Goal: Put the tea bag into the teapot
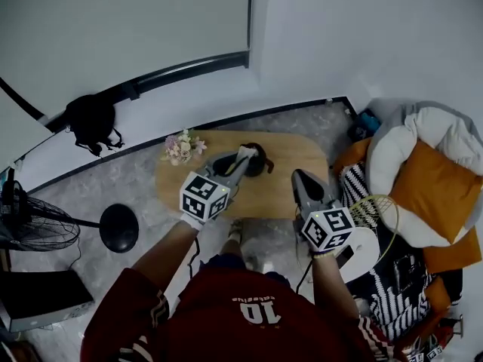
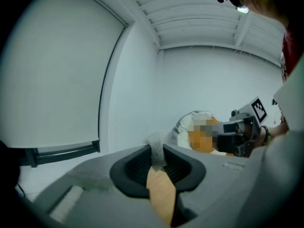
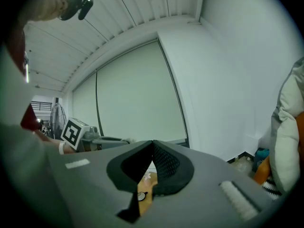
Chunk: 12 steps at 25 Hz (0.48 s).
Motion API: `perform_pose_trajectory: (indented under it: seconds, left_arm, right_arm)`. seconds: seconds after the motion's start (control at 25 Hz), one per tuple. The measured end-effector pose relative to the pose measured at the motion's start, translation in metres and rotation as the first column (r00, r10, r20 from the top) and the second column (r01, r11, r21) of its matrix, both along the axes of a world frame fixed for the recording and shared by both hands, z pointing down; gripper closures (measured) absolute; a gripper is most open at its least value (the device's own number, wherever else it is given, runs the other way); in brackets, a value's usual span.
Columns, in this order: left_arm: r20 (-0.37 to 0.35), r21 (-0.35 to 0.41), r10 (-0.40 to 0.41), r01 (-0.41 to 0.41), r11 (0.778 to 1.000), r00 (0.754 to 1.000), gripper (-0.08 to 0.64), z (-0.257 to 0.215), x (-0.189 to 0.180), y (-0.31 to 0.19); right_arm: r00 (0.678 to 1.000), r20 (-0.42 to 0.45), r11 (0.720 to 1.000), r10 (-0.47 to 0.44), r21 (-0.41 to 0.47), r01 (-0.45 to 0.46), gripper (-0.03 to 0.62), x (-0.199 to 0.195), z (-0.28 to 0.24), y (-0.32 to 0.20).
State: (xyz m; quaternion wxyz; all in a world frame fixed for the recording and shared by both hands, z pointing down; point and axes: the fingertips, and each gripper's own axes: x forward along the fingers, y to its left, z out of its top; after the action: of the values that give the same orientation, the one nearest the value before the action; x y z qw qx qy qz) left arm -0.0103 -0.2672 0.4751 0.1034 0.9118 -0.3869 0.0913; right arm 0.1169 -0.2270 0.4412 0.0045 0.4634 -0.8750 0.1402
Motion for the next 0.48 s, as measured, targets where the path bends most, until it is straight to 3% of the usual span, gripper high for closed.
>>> perform_pose_trajectory:
  seconds: [0.48]
  left_arm:
    - [0.052, -0.098, 0.009, -0.004, 0.995, 0.999, 0.489, 0.084, 0.012, -0.062]
  right_arm:
    - [1.0, -0.027, 0.998, -0.002, -0.056, 0.001, 0.591, -0.002, 0.03, -0.05]
